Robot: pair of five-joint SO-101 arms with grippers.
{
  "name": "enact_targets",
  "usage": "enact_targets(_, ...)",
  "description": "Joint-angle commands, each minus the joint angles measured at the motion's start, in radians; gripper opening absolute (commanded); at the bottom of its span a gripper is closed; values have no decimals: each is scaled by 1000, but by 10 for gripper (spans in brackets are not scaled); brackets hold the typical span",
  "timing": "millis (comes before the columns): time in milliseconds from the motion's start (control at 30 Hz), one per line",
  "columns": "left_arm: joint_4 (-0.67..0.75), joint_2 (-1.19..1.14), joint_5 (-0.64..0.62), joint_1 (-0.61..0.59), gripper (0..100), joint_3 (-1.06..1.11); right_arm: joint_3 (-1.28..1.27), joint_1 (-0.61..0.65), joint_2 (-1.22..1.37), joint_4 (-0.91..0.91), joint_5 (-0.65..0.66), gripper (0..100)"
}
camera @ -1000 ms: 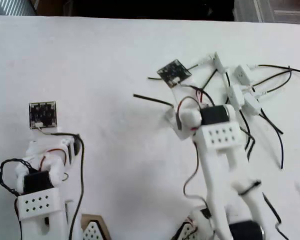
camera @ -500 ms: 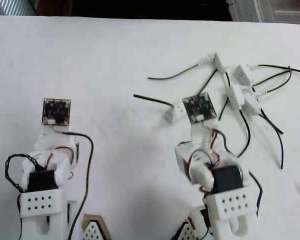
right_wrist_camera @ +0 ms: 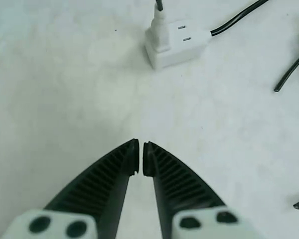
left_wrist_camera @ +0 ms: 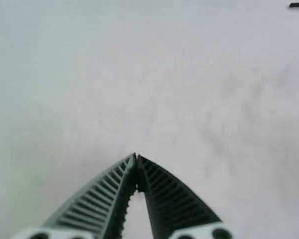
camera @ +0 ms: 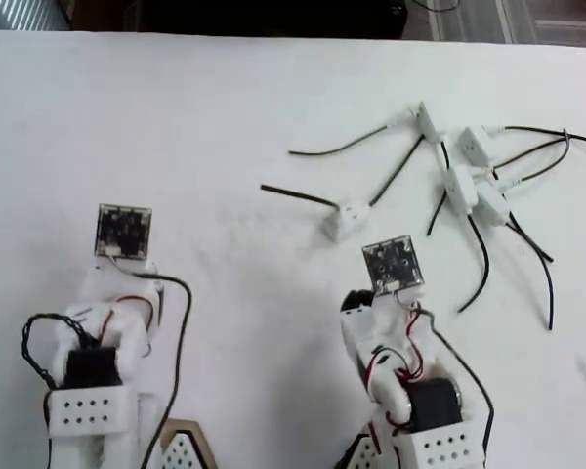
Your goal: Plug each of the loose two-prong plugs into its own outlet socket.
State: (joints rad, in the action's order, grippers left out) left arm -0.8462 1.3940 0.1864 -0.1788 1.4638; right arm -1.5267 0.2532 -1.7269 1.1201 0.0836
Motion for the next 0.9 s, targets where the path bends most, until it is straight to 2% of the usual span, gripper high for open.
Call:
enact_targets(0, -34, 249, 6, 22, 22, 63, -43, -8, -79, -16, -8, 18)
enact_targets(133, -152, 424, 8, 59, 22, 95, -66, -10, -67, -15, -8, 18)
enact_targets(333, -184, 421, 74, 101, 23, 100, -149, -10, -67, -16, -8, 18)
enact_targets(567, -189, 421, 304, 148, 24, 204, -164, -35, -67, 7, -120, 18)
enact_targets(767, -201, 420, 267, 142, 24, 229, -164, -35, -67, 113, -118, 18)
enact_targets(867, -298, 420, 267, 142, 24, 229, -164, -41, -67, 145, -120, 18)
